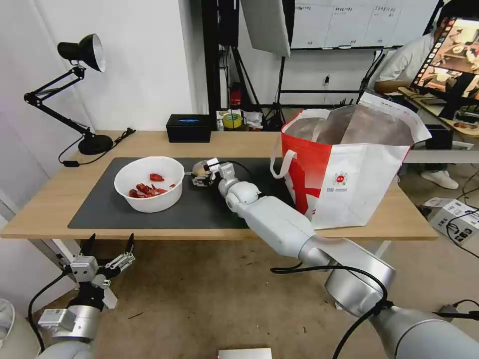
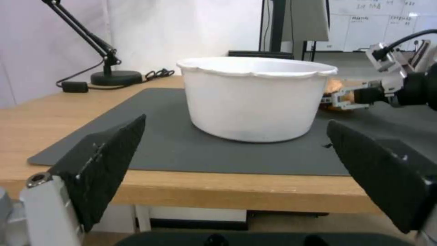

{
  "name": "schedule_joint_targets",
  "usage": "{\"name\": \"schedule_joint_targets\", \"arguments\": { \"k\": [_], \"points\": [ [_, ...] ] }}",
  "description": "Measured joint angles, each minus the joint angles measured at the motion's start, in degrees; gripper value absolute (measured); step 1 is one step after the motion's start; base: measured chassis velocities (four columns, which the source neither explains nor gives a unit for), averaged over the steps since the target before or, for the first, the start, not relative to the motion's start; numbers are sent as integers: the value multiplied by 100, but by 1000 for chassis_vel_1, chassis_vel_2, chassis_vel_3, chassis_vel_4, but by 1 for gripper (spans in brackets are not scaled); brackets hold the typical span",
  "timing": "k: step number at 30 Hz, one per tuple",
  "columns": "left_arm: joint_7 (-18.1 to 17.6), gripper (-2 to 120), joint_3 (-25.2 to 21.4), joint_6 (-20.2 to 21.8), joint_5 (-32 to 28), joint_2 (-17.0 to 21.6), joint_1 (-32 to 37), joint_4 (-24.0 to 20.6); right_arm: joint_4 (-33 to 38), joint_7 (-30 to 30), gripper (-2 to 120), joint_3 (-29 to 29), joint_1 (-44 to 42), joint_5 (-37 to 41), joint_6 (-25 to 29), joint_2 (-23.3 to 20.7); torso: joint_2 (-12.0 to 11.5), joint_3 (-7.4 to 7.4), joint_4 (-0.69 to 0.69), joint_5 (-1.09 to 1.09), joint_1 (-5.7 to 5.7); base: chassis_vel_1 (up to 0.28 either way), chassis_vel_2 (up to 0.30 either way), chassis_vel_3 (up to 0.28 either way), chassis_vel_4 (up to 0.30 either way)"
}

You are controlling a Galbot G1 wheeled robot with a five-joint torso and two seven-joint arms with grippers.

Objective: Pick up the trash from the table and place it into the takeout bag.

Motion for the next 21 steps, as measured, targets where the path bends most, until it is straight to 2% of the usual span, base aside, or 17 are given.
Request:
{"name": "schedule_joint_targets", "arguments": {
  "k": [3, 4, 5, 8, 12, 14, 16, 18, 21],
  "points": [
    [1, 100, -16, -21, -8, -6, -1, 2, 33, 11, 99, -19, -17, 1, -51, 0, 0, 0, 0, 0, 0, 0, 0, 0, 0],
    [1, 100, -21, -32, -9, -14, 1, 12, 41, 21, 93, -20, -21, 2, -65, -1, 0, 0, 0, 0, 0, 0, 0, 0, 0],
    [1, 100, -21, -32, -9, -14, 1, 12, 41, 21, 93, -20, -21, 2, -65, -1, 0, 0, 0, 0, 0, 0, 0, 0, 0],
    [5, 100, -22, -64, -10, -49, 18, 37, 53, 56, 79, -15, -54, 6, -89, -8, 0, 0, 0, 0, 0, 0, 0, 0, 0],
    [6, 100, -20, -72, -6, -62, 26, 45, 86, 85, 70, -2, -83, 12, -93, -29, 0, -1, 1, 0, 0, 0, 0, 0, 0],
    [7, 100, -12, -76, -3, -63, 25, 48, 175, 130, 59, 2, -115, 47, -94, -82, 0, 0, 1, 0, 0, 0, 0, 0, 0],
    [7, 100, -10, -76, -2, -63, 24, 49, 231, 148, 55, 2, -126, 63, -94, -115, 0, 0, 0, 0, 0, 0, 0, 0, 0],
    [7, 100, -5, -76, -1, -60, 23, 50, 395, 185, 45, 0, -148, 102, -94, -201, 0, 0, 0, 0, 0, 0, 0, 0, 0],
    [7, 100, -1, -77, 1, -58, 23, 50, 504, 212, 41, -2, -163, 114, -89, -255, 0, 0, 0, 0, 0, 0, 0, 0, 0]
  ]
}}
